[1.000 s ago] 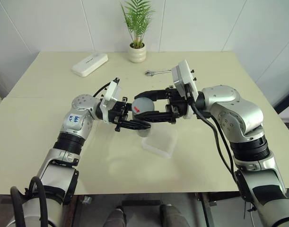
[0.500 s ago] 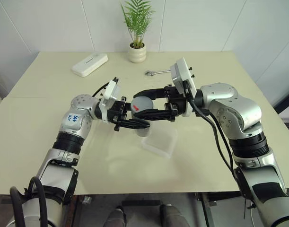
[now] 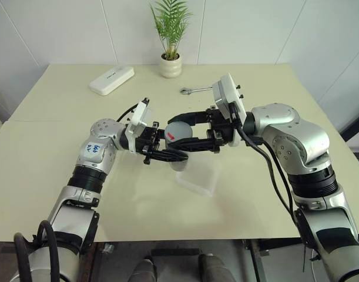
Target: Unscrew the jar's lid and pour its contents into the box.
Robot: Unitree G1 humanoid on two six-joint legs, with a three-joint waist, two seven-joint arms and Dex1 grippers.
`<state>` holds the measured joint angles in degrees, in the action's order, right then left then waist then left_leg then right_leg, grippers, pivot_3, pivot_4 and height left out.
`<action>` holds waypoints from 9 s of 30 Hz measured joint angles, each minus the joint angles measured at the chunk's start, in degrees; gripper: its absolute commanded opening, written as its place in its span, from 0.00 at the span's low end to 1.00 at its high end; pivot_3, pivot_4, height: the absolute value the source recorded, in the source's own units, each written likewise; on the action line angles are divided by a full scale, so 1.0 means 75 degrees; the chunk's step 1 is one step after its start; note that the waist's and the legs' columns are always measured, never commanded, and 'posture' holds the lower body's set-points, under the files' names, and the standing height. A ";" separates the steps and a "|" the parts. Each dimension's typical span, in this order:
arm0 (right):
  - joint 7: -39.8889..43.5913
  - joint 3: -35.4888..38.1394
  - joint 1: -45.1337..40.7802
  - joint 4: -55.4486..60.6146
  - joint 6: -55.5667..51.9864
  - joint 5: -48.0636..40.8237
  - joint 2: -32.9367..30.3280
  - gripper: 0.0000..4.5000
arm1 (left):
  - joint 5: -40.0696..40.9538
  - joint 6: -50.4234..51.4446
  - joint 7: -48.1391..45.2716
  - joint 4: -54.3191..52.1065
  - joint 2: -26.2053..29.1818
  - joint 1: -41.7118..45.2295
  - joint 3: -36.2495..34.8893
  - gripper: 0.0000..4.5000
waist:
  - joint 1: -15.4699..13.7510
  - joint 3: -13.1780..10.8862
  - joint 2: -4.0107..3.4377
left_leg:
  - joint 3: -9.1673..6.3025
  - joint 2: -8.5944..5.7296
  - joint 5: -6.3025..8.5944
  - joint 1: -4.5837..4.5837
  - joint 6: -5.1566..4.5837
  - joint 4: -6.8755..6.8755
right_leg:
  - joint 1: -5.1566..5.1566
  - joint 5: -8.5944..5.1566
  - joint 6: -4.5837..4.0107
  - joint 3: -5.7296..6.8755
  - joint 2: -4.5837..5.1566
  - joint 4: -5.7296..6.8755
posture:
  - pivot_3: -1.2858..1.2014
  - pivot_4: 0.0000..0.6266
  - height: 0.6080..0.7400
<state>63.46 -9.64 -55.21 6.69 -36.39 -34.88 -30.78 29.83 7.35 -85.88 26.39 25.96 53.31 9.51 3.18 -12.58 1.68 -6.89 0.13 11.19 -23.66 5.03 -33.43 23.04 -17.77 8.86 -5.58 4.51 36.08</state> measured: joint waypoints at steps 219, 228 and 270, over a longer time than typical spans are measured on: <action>-0.5133 0.1642 0.2404 0.3996 -0.2896 -0.1129 -0.0599 0.84 | -0.0940 0.0831 0.1001 -0.0369 -0.0404 -0.0296 -0.0951 0.44 | -0.0043 0.0001 -0.0001 | -0.0008 -0.0002 -0.0002 -0.0005 0.0000 0.0018 | 0.0002 0.0000 -0.0002 0.0001 0.0000 -0.0016 | 0.52 0.24 1.00; -0.5027 0.1677 0.2401 0.4282 -0.3039 -0.1810 -0.0772 0.84 | -0.0959 0.0735 0.0939 -0.0112 -0.0404 -0.0294 -0.0951 0.44 | -0.0042 0.0001 0.0000 | -0.0007 -0.0002 -0.0002 -0.0006 0.0000 0.0015 | 0.0002 0.0000 -0.0002 0.0001 0.0001 -0.0015 | 0.52 0.24 1.00; -0.5351 0.0696 0.1406 0.3022 -0.2540 -0.0714 0.0684 0.84 | -0.1011 0.0520 0.0856 -0.0168 -0.0446 -0.0297 -0.0886 0.44 | -0.0020 0.0001 -0.0001 | -0.0010 -0.0002 -0.0002 -0.0007 -0.0001 0.0017 | 0.0004 0.0000 -0.0002 0.0002 0.0000 -0.0013 | 0.52 0.24 1.00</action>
<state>23.32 -4.43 -44.67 29.35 -55.44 -40.24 -25.65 22.25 11.26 -79.46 25.13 22.62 51.08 2.86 3.03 -12.58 1.67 -6.97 0.11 11.18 -23.71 5.03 -33.31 23.07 -17.77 8.84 -5.56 4.51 35.99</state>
